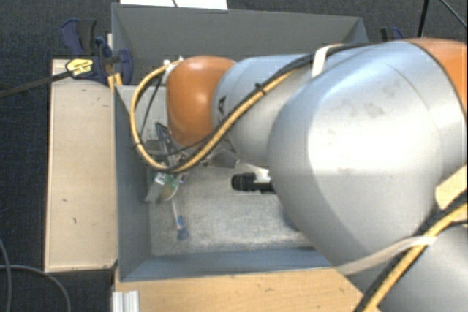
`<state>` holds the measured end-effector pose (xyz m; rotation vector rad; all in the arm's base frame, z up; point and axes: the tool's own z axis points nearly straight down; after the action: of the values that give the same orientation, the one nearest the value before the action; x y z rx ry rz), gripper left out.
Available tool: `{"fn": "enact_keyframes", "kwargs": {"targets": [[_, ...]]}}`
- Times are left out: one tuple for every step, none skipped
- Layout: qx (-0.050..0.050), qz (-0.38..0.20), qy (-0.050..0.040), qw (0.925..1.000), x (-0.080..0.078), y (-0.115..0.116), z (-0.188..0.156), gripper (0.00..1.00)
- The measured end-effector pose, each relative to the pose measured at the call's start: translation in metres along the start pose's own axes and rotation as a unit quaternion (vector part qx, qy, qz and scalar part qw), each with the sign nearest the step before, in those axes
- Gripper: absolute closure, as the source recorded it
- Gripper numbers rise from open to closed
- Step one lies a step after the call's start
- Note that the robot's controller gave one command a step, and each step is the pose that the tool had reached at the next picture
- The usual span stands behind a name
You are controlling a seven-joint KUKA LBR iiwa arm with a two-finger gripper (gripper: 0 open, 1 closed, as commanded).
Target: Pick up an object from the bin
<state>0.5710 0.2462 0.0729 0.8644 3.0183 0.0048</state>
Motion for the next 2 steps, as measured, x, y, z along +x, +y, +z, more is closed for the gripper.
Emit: {"fn": "enact_keyframes", "kwargs": {"targets": [[-0.001, 0.001, -0.0006, 1.0000, -0.001, 0.000, -0.001, 1.00], [-0.001, 0.000, -0.0010, 1.0000, -0.002, 0.002, -0.057, 1.00]]}}
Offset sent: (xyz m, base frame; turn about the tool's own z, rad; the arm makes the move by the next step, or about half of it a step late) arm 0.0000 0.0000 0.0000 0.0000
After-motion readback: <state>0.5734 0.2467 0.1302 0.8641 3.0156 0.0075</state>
